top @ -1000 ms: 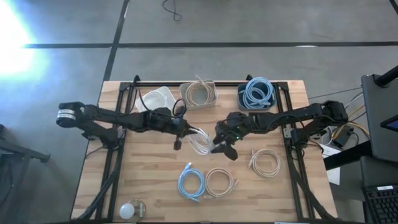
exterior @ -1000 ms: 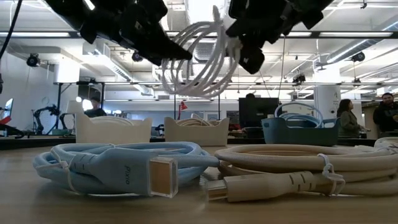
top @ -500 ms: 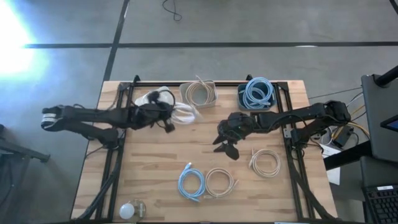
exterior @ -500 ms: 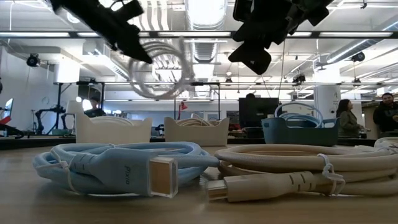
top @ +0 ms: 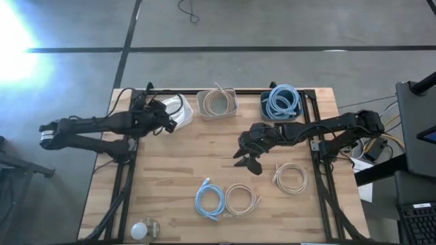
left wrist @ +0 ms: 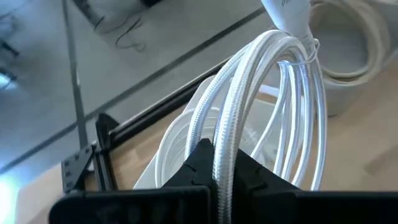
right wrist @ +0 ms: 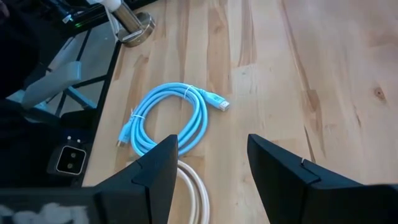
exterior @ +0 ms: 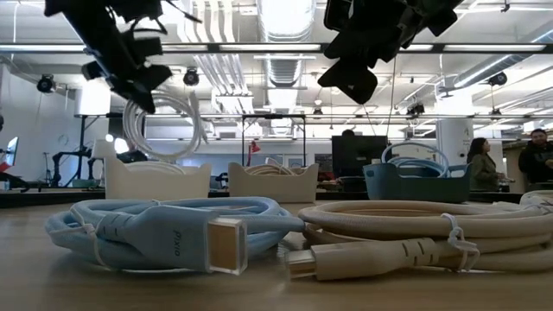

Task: Sort HDMI cables
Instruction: Put the white HDMI cable into the white bin, then put the bottom left light brown HDMI cable into the gray bin

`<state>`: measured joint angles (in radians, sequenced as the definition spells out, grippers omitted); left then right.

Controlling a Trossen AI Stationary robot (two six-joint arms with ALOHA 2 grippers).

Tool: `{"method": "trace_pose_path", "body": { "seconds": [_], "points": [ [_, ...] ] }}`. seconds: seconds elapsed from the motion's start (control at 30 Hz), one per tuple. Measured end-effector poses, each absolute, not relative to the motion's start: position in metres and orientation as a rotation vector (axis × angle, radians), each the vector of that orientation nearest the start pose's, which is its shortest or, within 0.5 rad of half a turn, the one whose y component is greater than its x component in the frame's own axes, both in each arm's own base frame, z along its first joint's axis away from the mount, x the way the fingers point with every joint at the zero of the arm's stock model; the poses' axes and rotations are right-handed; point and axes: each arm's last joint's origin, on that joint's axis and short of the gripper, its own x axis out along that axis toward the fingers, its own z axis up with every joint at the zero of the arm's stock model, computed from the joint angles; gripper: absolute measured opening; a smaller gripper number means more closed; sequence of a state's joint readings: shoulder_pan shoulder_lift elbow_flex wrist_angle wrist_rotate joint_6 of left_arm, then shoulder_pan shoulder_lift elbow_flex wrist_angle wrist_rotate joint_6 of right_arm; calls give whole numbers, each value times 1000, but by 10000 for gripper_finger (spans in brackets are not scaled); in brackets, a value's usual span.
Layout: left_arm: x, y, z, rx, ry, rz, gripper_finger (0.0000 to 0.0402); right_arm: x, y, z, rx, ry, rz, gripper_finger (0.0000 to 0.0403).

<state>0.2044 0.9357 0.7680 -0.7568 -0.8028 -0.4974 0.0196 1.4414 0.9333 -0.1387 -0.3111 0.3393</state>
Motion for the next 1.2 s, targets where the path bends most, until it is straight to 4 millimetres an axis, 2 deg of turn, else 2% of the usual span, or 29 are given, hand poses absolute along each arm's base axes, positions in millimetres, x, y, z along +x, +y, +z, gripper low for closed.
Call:
{"method": "trace_pose_path", "body": {
  "seconds": [0.3, 0.47, 0.63, 0.8, 1.2],
  "points": [
    [162, 79, 240, -207, 747, 1271, 22, 305, 15, 241, 419, 695, 207, 187],
    [166, 89, 226, -237, 850, 1179, 49, 305, 15, 241, 416, 697, 208, 187],
    [169, 96, 220, -138, 913, 1202, 82, 305, 15, 241, 417, 698, 207, 187],
    [168, 100, 223, -29, 939, 1262, 116, 305, 15, 240, 417, 699, 207, 187],
    [170, 102, 242, 54, 924, 1274, 166, 305, 15, 240, 417, 699, 207, 187]
  ]
}}
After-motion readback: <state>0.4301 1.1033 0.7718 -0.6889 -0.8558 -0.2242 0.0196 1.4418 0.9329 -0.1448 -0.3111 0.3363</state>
